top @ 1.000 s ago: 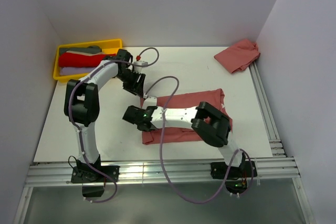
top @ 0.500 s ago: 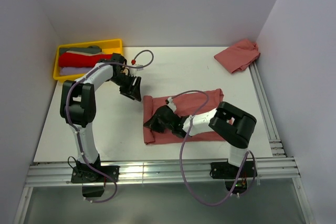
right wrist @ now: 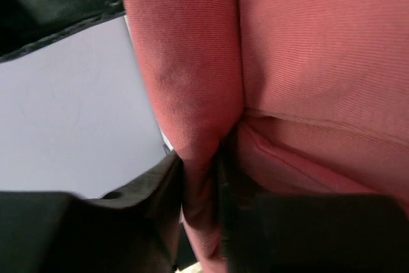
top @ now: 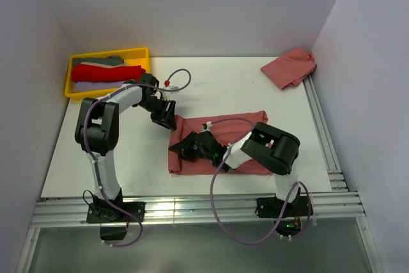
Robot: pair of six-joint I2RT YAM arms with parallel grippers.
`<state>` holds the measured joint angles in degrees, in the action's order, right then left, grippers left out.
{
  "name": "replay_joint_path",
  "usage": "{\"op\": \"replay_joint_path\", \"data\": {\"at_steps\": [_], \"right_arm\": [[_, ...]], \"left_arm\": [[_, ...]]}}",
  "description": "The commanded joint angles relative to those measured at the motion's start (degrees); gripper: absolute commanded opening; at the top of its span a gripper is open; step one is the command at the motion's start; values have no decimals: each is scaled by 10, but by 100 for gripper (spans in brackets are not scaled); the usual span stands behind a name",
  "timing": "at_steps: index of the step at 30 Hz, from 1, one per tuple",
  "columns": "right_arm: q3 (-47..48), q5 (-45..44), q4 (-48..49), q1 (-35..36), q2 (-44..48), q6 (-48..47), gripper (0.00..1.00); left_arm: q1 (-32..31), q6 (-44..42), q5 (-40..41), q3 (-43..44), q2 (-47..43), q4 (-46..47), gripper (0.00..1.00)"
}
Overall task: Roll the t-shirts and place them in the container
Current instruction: Roll the tshirt
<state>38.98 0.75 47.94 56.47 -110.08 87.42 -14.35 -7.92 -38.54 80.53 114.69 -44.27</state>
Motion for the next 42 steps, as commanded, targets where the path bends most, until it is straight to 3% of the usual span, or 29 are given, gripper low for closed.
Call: {"op": "replay_joint_path", "data": {"at_steps": [1, 5, 11, 17, 22, 26, 31, 39, 42], "right_arm": [[13, 5, 23, 0, 4, 12, 35], [60, -44, -187, 5, 56, -35, 46], [181, -156, -508, 26, 94, -83, 52], [254, -224, -666, 51, 97, -83, 52], [311, -268, -770, 76, 86, -85, 52], [358, -301, -795, 91, 80, -97, 48], [426, -300, -795, 95, 50, -145, 25], [527, -283, -820, 91, -52, -187, 23], [552, -300, -855, 89, -75, -182, 27]], "left_arm": [[-22, 19, 40, -8, -4, 37, 51], [-34, 20, 106, -10, -2, 42, 48], [-43, 6, 167, -12, -2, 42, 47], [-48, 1, 187, -7, -1, 38, 47], [-52, -2, 193, -1, 2, 34, 46], [-56, -2, 196, 3, 4, 31, 46], [-60, -2, 200, 8, 5, 29, 47], [-64, -2, 204, 12, 10, 24, 46], [-65, -3, 204, 12, 6, 23, 47]]}}
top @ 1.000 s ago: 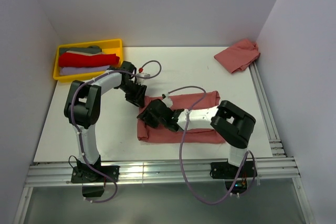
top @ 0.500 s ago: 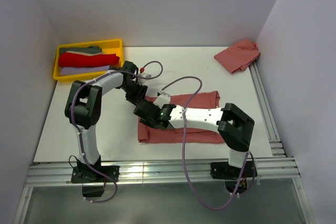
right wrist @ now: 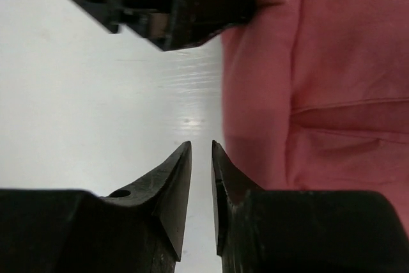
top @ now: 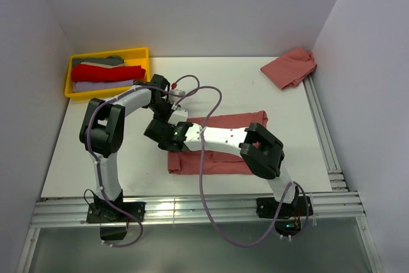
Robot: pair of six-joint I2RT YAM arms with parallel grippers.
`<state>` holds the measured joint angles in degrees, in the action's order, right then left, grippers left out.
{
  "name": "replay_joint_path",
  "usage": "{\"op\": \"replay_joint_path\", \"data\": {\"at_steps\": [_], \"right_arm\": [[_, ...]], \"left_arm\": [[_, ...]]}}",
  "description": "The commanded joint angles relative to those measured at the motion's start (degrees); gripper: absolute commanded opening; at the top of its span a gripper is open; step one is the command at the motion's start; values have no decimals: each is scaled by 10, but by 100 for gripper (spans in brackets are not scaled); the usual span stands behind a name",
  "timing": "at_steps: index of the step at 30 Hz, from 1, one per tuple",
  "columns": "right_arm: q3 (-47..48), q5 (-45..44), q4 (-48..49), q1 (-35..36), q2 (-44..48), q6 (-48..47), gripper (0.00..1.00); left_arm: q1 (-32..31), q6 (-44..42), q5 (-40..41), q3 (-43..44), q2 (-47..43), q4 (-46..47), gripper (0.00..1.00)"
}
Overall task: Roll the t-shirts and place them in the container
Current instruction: Roll the tshirt
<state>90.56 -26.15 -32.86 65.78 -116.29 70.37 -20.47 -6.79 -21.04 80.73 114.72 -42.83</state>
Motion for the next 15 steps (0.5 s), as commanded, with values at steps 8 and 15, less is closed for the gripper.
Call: {"op": "replay_joint_path", "data": {"at_steps": [8, 15], "right_arm": [[29, -58, -84, 4, -20, 2, 40], [28, -58, -108, 9, -37, 13, 48]], "left_arm": [[-5, -15, 30, 12, 6, 6, 46], [-6, -17, 26, 18, 6, 3, 51]]}}
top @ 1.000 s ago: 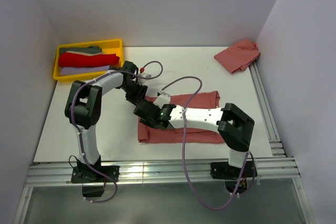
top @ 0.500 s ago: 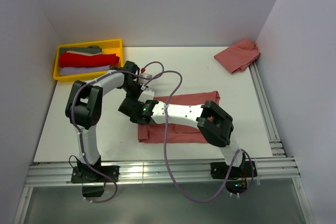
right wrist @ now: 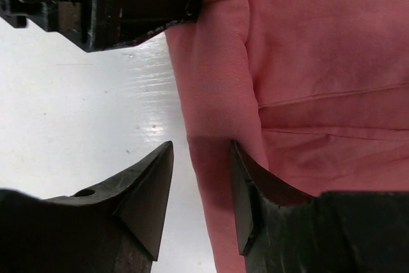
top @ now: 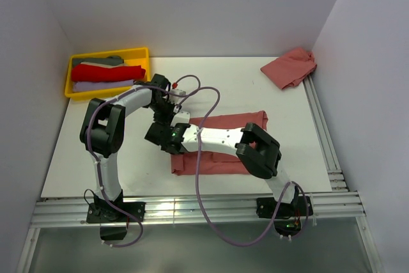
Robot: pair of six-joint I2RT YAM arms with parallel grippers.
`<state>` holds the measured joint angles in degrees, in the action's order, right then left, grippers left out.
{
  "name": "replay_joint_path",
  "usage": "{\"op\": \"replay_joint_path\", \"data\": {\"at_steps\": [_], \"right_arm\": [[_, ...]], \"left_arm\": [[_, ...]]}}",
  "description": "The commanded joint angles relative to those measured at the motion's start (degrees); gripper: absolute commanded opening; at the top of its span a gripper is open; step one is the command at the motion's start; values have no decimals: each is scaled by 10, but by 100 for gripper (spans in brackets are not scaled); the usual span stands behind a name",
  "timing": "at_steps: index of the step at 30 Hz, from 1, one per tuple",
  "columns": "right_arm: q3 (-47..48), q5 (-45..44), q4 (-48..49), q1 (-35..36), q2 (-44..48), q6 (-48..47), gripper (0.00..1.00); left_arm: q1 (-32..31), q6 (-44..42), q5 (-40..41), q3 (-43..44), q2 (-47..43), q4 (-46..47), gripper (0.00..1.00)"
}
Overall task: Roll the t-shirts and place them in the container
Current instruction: Roll the tshirt
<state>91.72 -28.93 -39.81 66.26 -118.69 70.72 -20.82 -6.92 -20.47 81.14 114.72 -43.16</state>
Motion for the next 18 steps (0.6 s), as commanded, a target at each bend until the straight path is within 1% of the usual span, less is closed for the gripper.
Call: {"op": "replay_joint_path", "data": {"at_steps": [1, 3, 12, 14, 18], "right_arm": [[17, -29, -43, 5, -17, 9, 49], [17, -26, -46, 6, -22, 8, 51], [29, -3, -74, 9, -49, 5, 53], [33, -3, -90, 9, -53, 7, 54], [43, 8, -112, 12, -70, 6, 55]], "left_arm": [[-4, -17, 18, 15, 4, 5, 52], [-3, -17, 17, 19, 3, 4, 54], [-2, 1, -6, 53, -4, 4, 60], [2, 13, -9, 68, -8, 8, 60], [23, 35, -42, 93, -13, 13, 61]]}}
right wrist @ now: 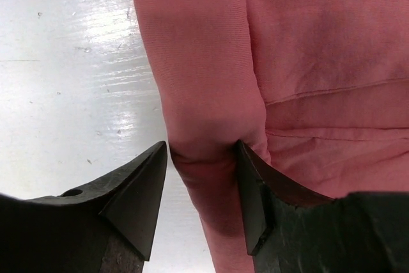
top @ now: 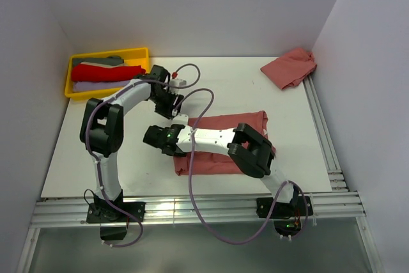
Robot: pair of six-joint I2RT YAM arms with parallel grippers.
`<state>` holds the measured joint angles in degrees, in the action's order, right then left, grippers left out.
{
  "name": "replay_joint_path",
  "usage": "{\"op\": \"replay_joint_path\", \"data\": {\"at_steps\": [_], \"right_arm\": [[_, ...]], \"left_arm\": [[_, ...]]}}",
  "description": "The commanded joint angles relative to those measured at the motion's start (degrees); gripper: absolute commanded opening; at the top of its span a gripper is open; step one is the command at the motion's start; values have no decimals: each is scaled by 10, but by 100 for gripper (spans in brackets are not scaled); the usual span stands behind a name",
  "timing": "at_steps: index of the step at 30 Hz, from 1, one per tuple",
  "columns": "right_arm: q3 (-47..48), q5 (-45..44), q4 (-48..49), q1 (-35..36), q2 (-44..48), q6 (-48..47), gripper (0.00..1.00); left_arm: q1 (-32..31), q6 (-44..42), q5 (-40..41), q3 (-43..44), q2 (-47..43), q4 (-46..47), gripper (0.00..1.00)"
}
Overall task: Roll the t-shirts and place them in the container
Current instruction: Roll the tshirt
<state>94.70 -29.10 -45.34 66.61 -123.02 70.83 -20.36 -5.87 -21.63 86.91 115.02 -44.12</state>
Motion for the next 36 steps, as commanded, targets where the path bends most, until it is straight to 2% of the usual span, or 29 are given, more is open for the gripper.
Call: {"op": "replay_joint_path", "data": {"at_steps": [1, 7, 10, 12, 14, 16, 20, 21, 23, 24, 26, 29, 36], "right_arm": [[16, 11, -61, 9, -29, 5, 55], [15, 22, -74, 12, -43, 15, 56], [-1, 32, -57, 12, -40, 19, 54], [-25, 47, -24, 9, -28, 18, 49], [-63, 69, 10, 5, -6, 17, 39], [-98, 85, 83, -2, 16, 18, 33], [-247, 143, 273, -25, 112, 22, 25], [-274, 173, 364, -35, 128, 24, 25], [-347, 200, 449, -47, 165, 33, 24], [-371, 221, 527, -53, 175, 39, 24], [-433, 244, 602, -68, 197, 60, 24], [-503, 288, 794, -90, 201, 95, 25], [-536, 354, 996, -113, 140, 165, 24]], "left_arm": [[23, 29, -38, 38, -18, 25, 61], [77, 76, -84, 35, -44, 59, 62], [99, 82, -101, 21, -53, 73, 61], [110, 84, -111, 11, -64, 83, 61], [116, 85, -121, -4, -75, 93, 61], [118, 82, -128, -16, -84, 98, 61], [121, 79, -143, -36, -99, 109, 61], [122, 79, -147, -39, -101, 112, 61], [124, 74, -153, -46, -103, 109, 60], [124, 73, -158, -48, -103, 109, 60], [124, 69, -163, -56, -103, 109, 60], [124, 67, -170, -68, -103, 112, 60], [116, 65, -173, -93, -94, 115, 60]]}}
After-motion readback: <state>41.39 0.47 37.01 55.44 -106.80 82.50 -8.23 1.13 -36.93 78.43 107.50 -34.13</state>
